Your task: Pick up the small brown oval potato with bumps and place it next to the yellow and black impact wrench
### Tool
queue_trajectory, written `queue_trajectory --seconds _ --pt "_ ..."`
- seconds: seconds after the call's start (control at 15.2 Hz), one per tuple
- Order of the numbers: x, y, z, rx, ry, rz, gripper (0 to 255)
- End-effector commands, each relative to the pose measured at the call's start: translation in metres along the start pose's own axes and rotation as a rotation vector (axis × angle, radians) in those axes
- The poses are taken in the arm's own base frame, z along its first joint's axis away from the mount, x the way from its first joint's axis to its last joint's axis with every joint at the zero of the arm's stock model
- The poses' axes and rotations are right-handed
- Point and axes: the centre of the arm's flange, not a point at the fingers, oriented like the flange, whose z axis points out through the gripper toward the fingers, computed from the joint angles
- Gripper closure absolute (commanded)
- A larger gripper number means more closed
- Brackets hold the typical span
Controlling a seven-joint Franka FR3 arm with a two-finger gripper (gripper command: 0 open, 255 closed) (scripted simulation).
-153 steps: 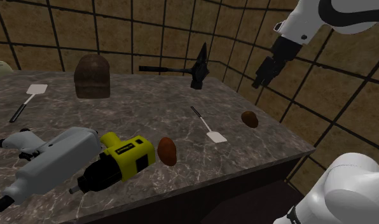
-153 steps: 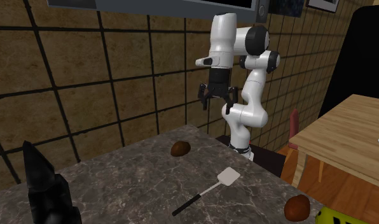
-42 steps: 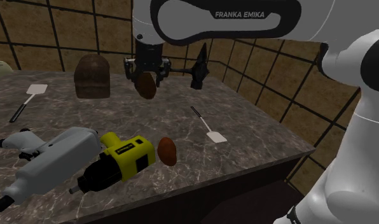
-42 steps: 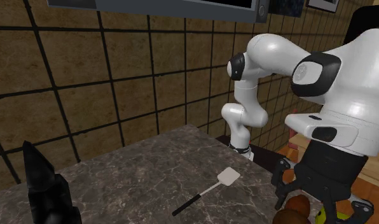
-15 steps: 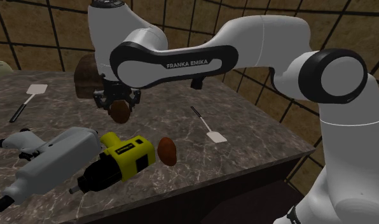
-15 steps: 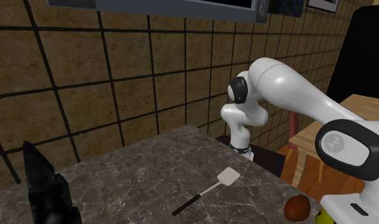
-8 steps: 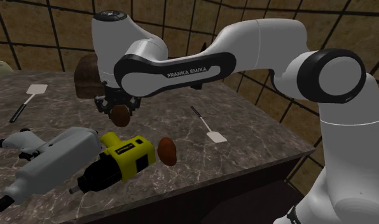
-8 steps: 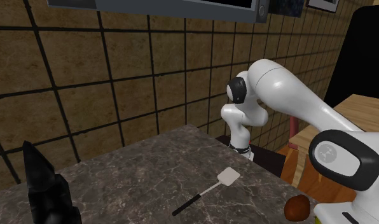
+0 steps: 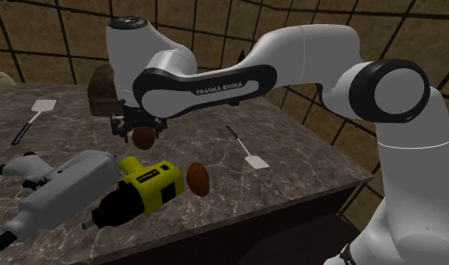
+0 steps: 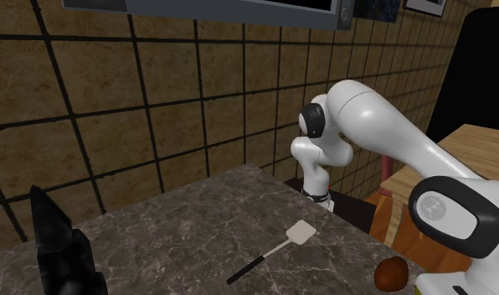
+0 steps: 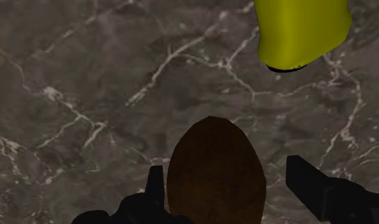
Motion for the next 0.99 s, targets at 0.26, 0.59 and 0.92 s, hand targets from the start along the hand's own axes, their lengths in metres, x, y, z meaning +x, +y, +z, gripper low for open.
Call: queue_trajectory --seconds 0.26,0.59,0.92 --pt "-0.002 0.001 -0.009 -0.002 -0.006 -0.003 0" --pt "-0.002 0.001 -0.046 -0.002 -0.006 -0.003 0" --pt "-0.002 0.001 -0.046 -0.002 -0.006 -0.003 0"
